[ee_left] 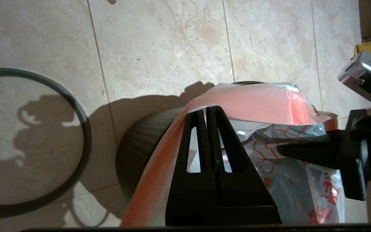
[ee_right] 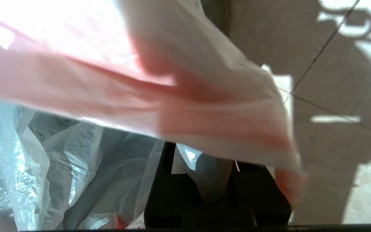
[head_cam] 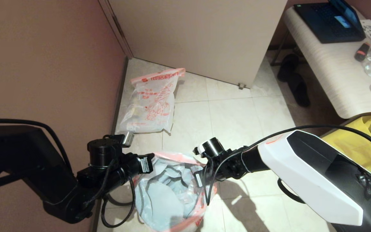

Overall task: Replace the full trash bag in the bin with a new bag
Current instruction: Put the new garbage bag on the trash can

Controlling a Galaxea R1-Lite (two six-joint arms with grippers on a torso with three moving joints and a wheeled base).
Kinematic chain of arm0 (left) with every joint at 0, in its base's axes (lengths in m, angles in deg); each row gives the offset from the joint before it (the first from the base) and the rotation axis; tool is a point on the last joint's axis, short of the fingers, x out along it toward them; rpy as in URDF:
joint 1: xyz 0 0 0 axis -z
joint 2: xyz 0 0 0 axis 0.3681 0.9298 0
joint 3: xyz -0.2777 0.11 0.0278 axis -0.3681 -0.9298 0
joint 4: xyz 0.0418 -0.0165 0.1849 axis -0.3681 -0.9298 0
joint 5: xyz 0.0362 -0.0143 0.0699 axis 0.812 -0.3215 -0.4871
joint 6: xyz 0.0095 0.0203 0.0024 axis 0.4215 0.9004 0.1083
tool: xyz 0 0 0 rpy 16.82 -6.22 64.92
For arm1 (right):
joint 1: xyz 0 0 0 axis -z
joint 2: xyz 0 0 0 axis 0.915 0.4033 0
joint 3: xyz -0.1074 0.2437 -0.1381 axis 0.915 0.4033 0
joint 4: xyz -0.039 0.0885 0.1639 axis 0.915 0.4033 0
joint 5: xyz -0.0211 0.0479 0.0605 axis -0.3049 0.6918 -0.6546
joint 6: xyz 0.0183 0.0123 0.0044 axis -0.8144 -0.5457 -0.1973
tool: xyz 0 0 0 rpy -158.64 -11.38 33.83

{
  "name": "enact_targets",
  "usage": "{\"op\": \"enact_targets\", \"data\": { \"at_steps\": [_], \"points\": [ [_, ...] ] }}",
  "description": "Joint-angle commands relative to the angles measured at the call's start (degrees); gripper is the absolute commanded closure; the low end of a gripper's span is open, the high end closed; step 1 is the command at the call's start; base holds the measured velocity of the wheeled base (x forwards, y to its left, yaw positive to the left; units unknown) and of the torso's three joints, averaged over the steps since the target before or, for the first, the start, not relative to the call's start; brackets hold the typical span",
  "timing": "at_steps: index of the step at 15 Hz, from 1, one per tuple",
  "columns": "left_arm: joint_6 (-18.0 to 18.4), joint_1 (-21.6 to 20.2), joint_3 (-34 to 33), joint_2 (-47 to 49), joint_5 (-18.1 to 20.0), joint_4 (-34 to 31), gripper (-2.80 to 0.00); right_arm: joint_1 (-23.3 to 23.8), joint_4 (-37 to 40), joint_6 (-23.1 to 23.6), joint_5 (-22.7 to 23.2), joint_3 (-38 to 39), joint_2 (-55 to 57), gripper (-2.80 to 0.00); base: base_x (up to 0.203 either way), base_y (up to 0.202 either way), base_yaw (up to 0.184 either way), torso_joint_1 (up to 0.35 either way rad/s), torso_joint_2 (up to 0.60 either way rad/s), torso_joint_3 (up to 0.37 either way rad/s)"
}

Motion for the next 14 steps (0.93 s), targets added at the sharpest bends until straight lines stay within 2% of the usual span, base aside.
{"op": "enact_targets", "data": {
  "at_steps": [1,10,14],
  "points": [
    [0.0,-0.4,0.0,0.5,0.1,0.4,0.00,0.0,-0.6,0.5,0.3,1.3,-0.8,0.00,0.000,0.000,0.000,0.000,0.00,0.000],
    [1.7,-0.3,0.1,3.5,0.1,0.4,0.00,0.1,-1.3,0.5,0.4,1.8,-1.5,0.00,0.000,0.000,0.000,0.000,0.00,0.000],
    [1.6,-2.3,1.6,3.7,0.0,0.4,0.00,0.1,-1.4,0.6,0.5,2.3,-1.9,0.00,0.000,0.000,0.000,0.000,0.00,0.000]
  ]
}}
